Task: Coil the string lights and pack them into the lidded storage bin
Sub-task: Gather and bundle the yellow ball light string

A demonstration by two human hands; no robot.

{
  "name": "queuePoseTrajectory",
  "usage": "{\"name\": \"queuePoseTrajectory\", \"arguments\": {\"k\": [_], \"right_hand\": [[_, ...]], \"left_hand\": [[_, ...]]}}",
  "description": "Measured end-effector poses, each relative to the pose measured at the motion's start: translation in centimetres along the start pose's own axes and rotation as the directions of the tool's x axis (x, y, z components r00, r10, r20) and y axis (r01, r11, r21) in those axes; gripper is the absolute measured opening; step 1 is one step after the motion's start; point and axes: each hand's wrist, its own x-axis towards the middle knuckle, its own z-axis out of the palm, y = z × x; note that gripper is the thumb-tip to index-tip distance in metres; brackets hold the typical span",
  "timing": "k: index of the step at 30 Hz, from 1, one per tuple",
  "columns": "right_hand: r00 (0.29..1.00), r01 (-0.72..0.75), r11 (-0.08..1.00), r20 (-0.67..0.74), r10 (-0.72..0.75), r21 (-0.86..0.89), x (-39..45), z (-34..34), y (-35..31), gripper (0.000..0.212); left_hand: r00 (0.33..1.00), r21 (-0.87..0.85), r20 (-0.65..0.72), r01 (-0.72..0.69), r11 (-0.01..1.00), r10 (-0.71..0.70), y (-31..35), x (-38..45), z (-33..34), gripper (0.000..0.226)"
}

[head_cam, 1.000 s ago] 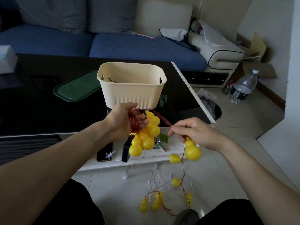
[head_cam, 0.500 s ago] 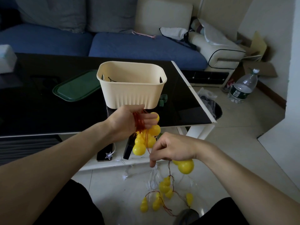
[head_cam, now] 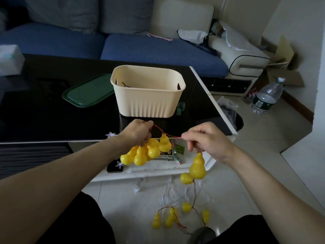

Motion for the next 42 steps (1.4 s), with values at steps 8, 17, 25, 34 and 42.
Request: {"name": "queuePoseTrajectory", "arguments": {"k": [8, 17, 25, 34, 42], "right_hand": [[0.945, -0.068, 0.952, 0.287, 0.158, -0.299, 0.1, 3.3, -0.2, 0.041], [0.919, -0.103, 0.995, 0.380, 0.101, -0.016, 0.3, 3.9, -0.8, 0.034], [0.902, -0.078, 0.988, 0.432, 0.013, 0.134, 0.6, 3.8, -0.2, 0.029], [0.917, -0.075, 0.992, 0.397, 0.029, 0.101, 0.6, 3.5, -0.1, 0.027], [0.976, -0.141, 0.973, 0.142, 0.168, -0.182, 1.0, 3.3, 0.7, 0.026]], "left_hand": [[0.992, -0.267, 0.077, 0.114, 0.957, -0.096, 0.5, -0.1, 0.8, 0.033], [0.983, 0.028, 0.006, -0.182, 0.983, 0.182, 0.2, 0.0, 0.6, 0.036], [0.987, 0.004, 0.021, -0.162, 0.987, 0.161, 0.1, 0.0, 0.6, 0.035], [0.981, 0.062, 0.022, -0.193, 0.979, 0.192, 0.2, -0.2, 0.6, 0.040], [0.990, -0.107, 0.141, 0.046, 0.993, -0.030, 0.7, -0.9, 0.4, 0.029]]}}
